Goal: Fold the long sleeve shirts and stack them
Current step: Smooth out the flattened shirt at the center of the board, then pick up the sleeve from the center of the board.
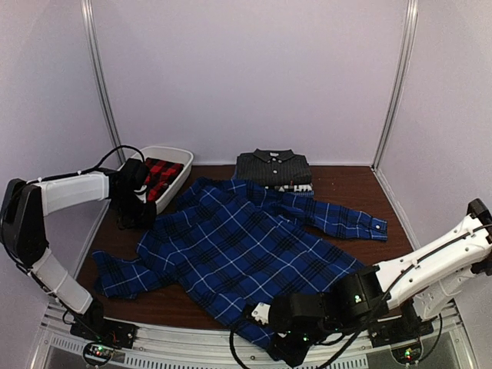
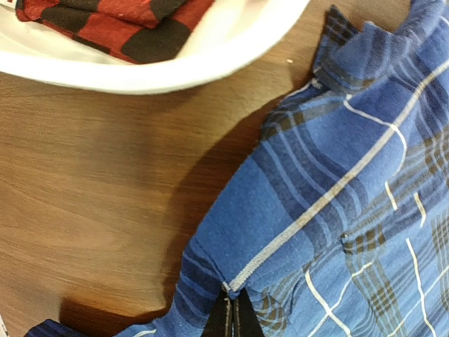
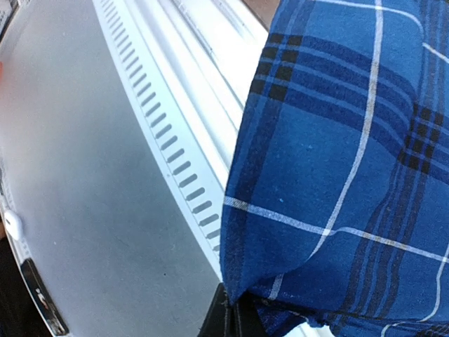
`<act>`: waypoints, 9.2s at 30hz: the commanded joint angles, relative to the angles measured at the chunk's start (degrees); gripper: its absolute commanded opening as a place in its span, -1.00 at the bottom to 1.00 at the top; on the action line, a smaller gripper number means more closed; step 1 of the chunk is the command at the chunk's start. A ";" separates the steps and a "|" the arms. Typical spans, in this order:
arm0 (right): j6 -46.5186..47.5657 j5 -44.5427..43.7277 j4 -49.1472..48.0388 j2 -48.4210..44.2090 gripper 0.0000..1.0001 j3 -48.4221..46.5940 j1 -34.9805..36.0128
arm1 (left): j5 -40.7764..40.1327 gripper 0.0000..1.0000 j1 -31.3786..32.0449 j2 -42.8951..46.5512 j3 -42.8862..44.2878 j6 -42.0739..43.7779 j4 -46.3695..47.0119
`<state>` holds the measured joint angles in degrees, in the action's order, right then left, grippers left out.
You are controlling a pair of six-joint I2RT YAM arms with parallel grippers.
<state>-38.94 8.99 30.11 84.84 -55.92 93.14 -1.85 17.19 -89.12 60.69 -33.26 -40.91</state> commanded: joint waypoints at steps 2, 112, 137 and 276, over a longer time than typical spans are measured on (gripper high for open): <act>-0.11 4.46 -5.25 3.80 -0.79 0.63 1.51 | -2.39 -1.00 -1.11 -1.89 2.96 2.59 -2.22; 18.75 -12.13 -16.47 21.96 0.55 -14.73 -60.10 | 6.80 -0.60 21.06 -5.60 0.86 -6.16 7.05; 22.59 -11.58 -10.83 28.04 0.57 -21.71 -60.80 | 11.13 -0.60 20.10 -4.77 -5.33 -3.60 13.23; 5.72 -12.93 -8.72 5.54 -1.00 -9.08 -75.83 | 19.62 -0.52 17.44 1.17 6.28 0.83 14.96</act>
<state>-34.76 -4.08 19.62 94.41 -58.76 10.55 15.64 34.96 -90.41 65.19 -31.64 -27.99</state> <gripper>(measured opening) 0.052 0.242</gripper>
